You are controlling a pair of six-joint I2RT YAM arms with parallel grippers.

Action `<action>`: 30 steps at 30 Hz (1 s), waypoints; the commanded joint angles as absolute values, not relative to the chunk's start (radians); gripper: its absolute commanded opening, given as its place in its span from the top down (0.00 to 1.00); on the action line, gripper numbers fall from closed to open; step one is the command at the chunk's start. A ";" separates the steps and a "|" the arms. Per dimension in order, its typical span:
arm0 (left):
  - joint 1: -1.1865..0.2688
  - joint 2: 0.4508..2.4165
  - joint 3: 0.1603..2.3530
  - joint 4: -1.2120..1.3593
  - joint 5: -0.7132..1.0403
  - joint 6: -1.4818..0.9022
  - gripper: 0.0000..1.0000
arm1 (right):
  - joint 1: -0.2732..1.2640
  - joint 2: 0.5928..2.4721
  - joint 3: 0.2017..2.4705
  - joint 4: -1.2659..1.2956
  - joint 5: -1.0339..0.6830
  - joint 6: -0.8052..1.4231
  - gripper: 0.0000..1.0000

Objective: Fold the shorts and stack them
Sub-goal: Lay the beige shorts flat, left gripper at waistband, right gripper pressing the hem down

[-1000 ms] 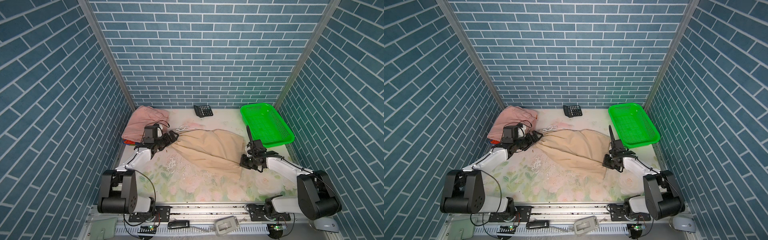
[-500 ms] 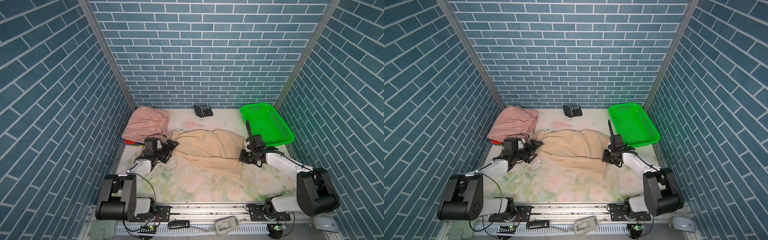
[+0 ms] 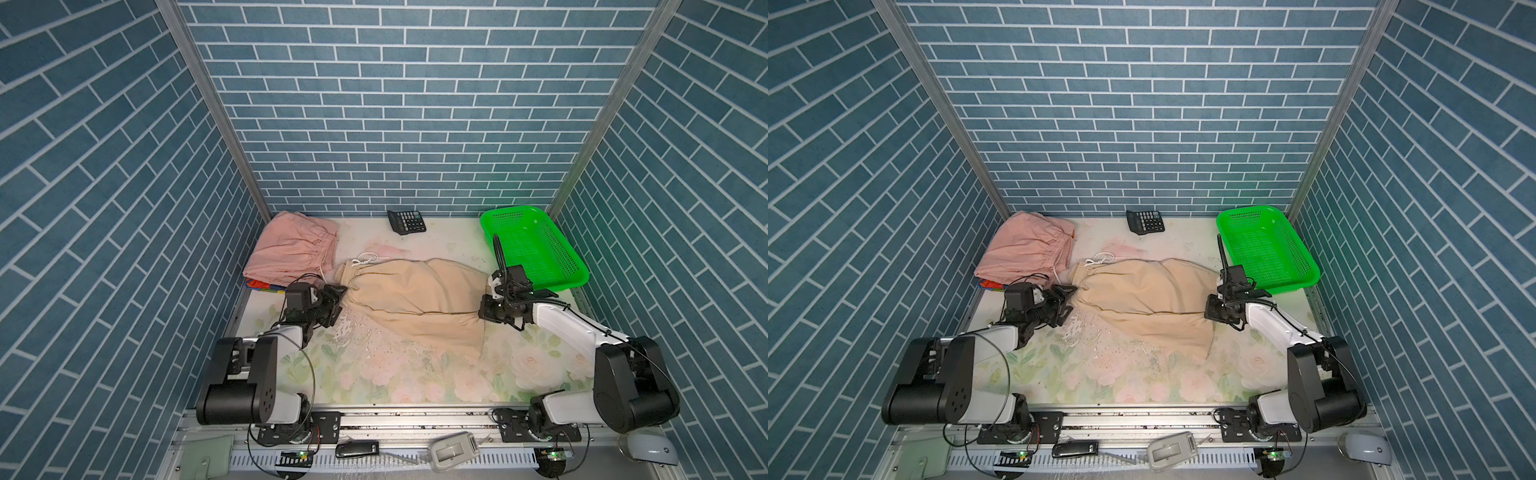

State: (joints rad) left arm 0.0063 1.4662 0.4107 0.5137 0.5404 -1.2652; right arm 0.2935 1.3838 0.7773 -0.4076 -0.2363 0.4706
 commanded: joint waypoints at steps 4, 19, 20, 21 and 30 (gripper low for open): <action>-0.011 1.621 0.406 0.844 0.538 -1.386 0.65 | 0.288 1.390 0.785 -0.406 -0.240 0.449 1.00; -0.015 1.609 0.962 0.180 0.595 -0.946 1.00 | 0.230 1.403 0.983 -0.478 -0.260 0.409 1.00; -0.014 1.623 1.042 0.095 0.592 -0.881 1.00 | 0.224 1.405 1.016 -0.491 -0.264 0.407 1.00; -0.011 1.637 1.102 0.026 0.592 -0.830 1.00 | 0.221 1.403 1.043 -0.500 -0.266 0.407 1.00; 0.054 1.729 1.209 -0.139 0.588 -0.625 1.00 | 0.342 1.237 0.919 -0.498 -0.302 0.476 1.00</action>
State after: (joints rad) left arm 0.0235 1.6855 1.2568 -0.0238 0.6037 -0.7326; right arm 0.2798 1.2751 1.0039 -0.4515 -0.2935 0.4480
